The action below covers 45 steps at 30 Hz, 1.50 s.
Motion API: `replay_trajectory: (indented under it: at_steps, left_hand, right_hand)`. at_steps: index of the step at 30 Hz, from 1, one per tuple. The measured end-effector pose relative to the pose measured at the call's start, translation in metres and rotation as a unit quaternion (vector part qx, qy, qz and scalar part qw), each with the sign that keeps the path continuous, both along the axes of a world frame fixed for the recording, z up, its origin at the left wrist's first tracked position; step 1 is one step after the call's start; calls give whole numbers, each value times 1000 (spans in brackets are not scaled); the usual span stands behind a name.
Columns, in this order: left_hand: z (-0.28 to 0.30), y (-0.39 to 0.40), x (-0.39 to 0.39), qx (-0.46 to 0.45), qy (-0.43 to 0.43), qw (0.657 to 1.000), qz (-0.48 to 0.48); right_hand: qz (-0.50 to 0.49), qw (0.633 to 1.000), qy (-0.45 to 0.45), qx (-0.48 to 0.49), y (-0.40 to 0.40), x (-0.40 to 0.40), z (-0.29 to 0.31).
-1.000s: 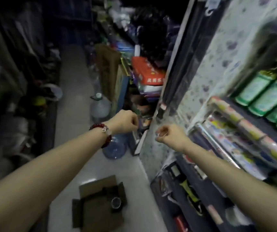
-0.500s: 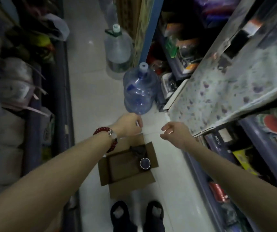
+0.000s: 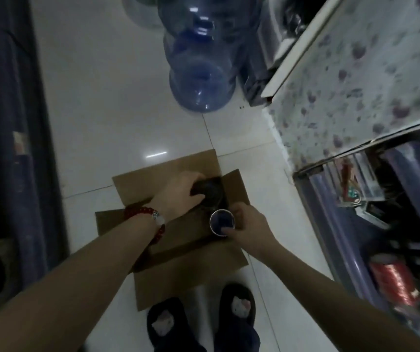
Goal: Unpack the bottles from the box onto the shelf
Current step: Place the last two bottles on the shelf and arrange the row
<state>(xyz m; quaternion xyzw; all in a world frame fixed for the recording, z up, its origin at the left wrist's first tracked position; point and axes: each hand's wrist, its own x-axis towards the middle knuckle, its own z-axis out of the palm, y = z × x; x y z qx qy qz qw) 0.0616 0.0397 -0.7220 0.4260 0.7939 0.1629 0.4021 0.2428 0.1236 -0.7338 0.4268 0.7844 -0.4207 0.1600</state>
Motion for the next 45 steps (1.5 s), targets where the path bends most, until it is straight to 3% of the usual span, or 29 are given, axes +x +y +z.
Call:
replay_trajectory:
  at_steps: [8,14,22,31,37,45]
  left_hand:
    - [-106,1,10,49,55,996,-44]
    - [-128,3,20,70,97,993,10]
    - [-143,2,19,99,101,989,47]
    - [-142,-11,20,80,137,984,80]
    - [-135,-18,19,93,112,983,109]
    - [-37,-8,5,132,67,976,158]
  right_hand:
    - [-69,994,81,1,-21,10,-94]
    - [-95,990,106,-20,-34,16,-126]
    - [-139,979,142,50,-36,21,-139]
    - [-123,980,145,53,-30,25,-139]
    - [-120,980,147,60,-27,23,-128]
    - [-128,974,176,64,-7,10,-40]
